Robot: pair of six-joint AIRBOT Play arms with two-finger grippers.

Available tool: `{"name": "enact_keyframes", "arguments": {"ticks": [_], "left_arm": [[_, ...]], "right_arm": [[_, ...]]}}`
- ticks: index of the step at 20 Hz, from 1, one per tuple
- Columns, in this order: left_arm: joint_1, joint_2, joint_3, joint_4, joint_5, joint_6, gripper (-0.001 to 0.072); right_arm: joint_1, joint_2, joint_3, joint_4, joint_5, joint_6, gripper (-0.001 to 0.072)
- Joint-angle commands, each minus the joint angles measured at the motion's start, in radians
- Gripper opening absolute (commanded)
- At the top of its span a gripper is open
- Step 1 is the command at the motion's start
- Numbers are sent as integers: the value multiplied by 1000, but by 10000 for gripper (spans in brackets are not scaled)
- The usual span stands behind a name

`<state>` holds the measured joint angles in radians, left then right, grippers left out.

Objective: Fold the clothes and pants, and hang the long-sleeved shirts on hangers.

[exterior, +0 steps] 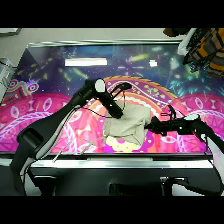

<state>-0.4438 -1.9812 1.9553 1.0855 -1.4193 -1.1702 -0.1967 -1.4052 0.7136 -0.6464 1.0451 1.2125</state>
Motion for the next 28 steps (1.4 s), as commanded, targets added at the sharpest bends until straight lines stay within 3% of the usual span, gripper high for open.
{"name": "enact_keyframes", "arguments": {"ticks": [1, 6, 10, 14, 21, 22, 24, 25, 26, 28], "left_arm": [[4, 77, 0, 14, -60, 4, 22], [-33, 155, -14, 18, -152, -15, 21], [-116, 216, -89, 38, -156, -19, 21], [-198, 284, -304, 161, -155, -27, 21], [-213, 298, -474, 217, -105, -52, 24], [-211, 298, -474, 220, -105, -53, 71], [-193, 303, -474, 252, -102, -78, 377], [-172, 314, -474, 272, -93, -106, 492], [-146, 331, -474, 286, -80, -126, 557], [-87, 373, -473, 284, -46, -140, 557]], "right_arm": [[1, 0, 1, -19, -44, 16, 19], [1, 0, 1, -19, -82, 16, 19], [1, 0, 1, -20, -106, 14, 19], [1, 0, 1, -21, -121, 2, 19], [1, 0, 1, -21, -124, -23, 19], [1, 0, 1, -21, -124, -23, 19], [1, 0, 1, -29, -123, -24, 19], [1, 0, 1, -39, -119, -24, 19], [1, 0, 1, -53, -110, -24, 19], [1, 1, 1, -73, -74, -48, 19]]}}
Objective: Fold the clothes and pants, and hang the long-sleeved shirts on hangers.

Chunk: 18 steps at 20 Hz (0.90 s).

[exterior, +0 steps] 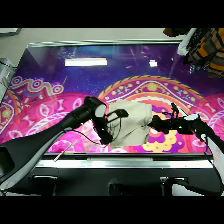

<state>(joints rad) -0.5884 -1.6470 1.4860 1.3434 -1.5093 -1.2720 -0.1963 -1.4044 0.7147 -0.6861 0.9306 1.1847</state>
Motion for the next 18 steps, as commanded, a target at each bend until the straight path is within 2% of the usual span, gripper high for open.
{"name": "enact_keyframes", "arguments": {"ticks": [1, 6, 10, 13, 15, 18], "left_arm": [[88, 60, -4, 23, 67, -41, 557], [233, 100, -3, -41, 188, -181, 556], [329, 108, -3, -152, 217, -206, 555], [376, 134, -3, -158, 217, -213, 555], [412, 161, -3, -158, 217, -222, 555], [474, 203, -3, -159, 217, -229, 555]], "right_arm": [[0, 0, 0, -33, 65, -30, 19], [0, 0, 55, -24, 112, -1, 19], [-11, 18, 197, -24, -15, 230, 16], [-121, 79, 230, -37, -95, 395, 16], [-245, 135, 230, -121, -85, 478, 16], [-456, 234, 198, -333, -54, 622, 17]]}}
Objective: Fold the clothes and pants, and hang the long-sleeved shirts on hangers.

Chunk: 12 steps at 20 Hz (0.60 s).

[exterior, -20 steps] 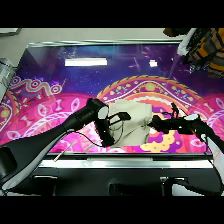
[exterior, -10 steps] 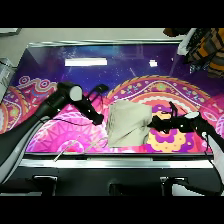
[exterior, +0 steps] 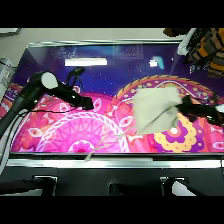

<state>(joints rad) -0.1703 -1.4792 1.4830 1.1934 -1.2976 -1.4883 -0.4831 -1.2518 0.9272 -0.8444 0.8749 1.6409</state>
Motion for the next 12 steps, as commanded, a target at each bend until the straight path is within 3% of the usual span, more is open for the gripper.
{"name": "enact_keyframes", "arguments": {"ticks": [1, 5, 9, 12], "left_arm": [[76, 49, 0, -9, 5, -13, 555], [132, 84, 0, -9, 6, -14, 555], [153, 86, 0, -9, 9, -42, 555], [154, 86, 0, -9, 9, -42, 555]], "right_arm": [[-241, 122, -45, -238, 12, 199, 17], [-411, 280, -204, -446, 94, 327, 18], [-417, 400, -322, -569, 201, 529, 16], [-417, 442, -389, -636, 278, 609, 17]]}}
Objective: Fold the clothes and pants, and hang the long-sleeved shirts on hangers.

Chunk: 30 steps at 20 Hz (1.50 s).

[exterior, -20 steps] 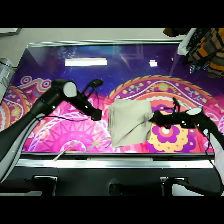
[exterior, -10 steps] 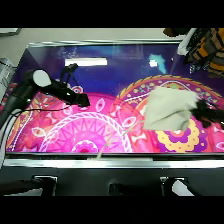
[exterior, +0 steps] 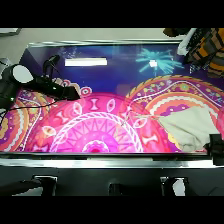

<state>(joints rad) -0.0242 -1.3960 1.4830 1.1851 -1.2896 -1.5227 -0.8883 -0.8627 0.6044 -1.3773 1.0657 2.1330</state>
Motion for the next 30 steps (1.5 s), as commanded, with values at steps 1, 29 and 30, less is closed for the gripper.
{"name": "enact_keyframes", "arguments": {"ticks": [1, 29, 30], "left_arm": [[8, 3, 0, 0, 0, -7, 555], [5, -3, -5, 2, -105, 133, 25], [5, -3, -5, 2, -105, 132, 24]], "right_arm": [[-12, 60, -78, -128, 106, 119, 17], [1218, -211, 292, 16, 32, -563, 19], [1267, -222, 292, -8, 1, -562, 19]]}}
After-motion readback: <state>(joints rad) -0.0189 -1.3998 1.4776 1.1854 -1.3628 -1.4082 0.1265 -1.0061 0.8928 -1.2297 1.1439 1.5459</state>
